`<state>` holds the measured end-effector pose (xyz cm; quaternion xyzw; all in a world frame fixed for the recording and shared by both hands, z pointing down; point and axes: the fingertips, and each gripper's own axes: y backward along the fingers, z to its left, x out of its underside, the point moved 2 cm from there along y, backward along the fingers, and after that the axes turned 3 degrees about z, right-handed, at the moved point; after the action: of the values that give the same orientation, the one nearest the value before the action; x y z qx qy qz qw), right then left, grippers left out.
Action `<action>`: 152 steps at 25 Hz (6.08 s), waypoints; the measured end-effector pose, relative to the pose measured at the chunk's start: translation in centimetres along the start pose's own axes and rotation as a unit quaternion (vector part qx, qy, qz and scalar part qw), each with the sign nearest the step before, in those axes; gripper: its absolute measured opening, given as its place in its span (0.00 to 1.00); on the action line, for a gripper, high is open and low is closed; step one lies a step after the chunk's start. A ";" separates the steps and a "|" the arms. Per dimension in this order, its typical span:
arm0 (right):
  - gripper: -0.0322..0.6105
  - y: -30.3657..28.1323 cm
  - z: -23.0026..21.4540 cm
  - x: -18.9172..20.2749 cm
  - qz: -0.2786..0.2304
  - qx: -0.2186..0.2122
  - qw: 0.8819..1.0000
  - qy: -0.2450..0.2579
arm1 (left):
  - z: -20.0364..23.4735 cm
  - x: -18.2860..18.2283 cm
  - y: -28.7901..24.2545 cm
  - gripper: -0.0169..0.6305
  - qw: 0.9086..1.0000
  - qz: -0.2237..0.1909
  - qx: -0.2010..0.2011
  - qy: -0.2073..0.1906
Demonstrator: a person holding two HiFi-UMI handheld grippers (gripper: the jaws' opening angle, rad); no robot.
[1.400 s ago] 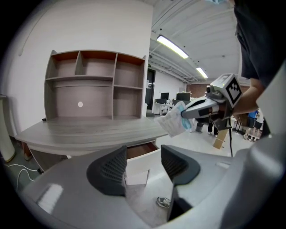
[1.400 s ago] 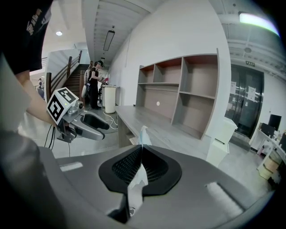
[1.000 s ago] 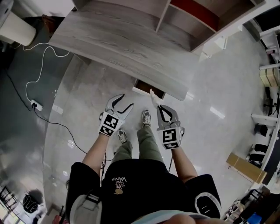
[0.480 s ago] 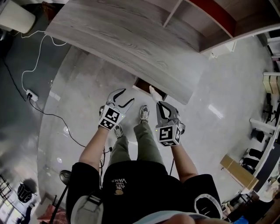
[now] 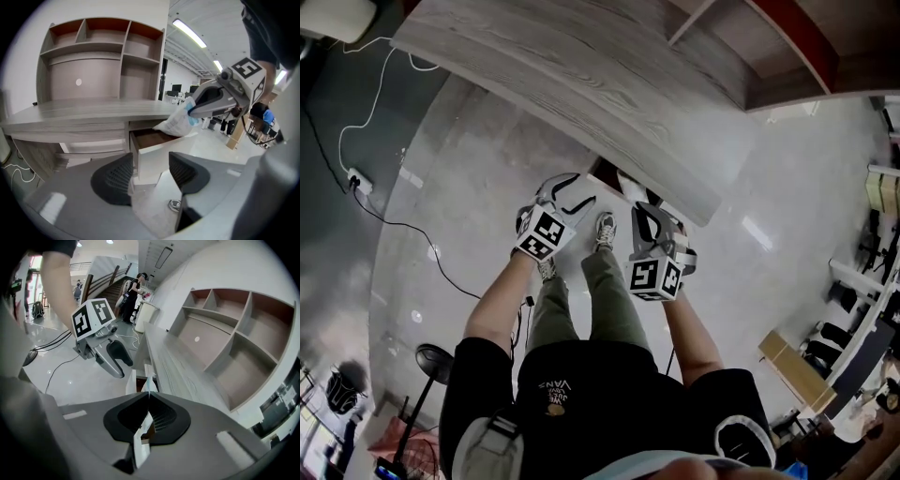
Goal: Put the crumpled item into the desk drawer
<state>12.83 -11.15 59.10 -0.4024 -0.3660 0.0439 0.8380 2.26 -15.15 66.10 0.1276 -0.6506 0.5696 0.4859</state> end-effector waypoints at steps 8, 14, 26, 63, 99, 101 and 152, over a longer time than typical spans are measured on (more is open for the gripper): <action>0.06 -2.1 0.3 1.3 0.030 0.001 0.999 -0.015 | -0.4 0.7 -1.6 0.43 1.000 0.015 0.021 -0.010; 0.06 -3.0 0.6 1.8 0.042 0.001 0.999 -0.026 | -0.4 0.8 -2.1 0.43 0.999 0.015 0.028 -0.016; 0.10 -3.4 1.5 1.5 0.028 -0.015 0.997 -0.076 | -0.6 1.0 -2.2 0.43 0.999 0.012 0.034 -0.015; 0.35 -4.2 2.1 3.0 0.048 -0.053 0.989 -0.132 | -0.5 1.8 -2.2 0.43 0.999 0.020 0.036 -0.006; 0.06 7.1 0.4 -2.4 -0.036 0.095 0.960 -0.261 | -2.5 -7.3 12.1 0.29 0.992 -0.129 -0.005 -0.007; 0.06 8.1 0.2 -2.7 -0.042 0.103 0.956 -0.271 | -2.8 -7.9 13.1 0.24 0.990 -0.138 -0.010 -0.004; 0.05 22.9 4.3 -13.2 -0.158 0.132 0.934 -0.292 | -8.6 -10.0 33.2 0.11 0.975 -0.214 -0.049 -0.034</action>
<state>5.47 2.10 37.02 -0.1950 -0.6446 0.0747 0.7354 -12.51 -1.01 36.81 0.2589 -0.6514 0.4155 0.5796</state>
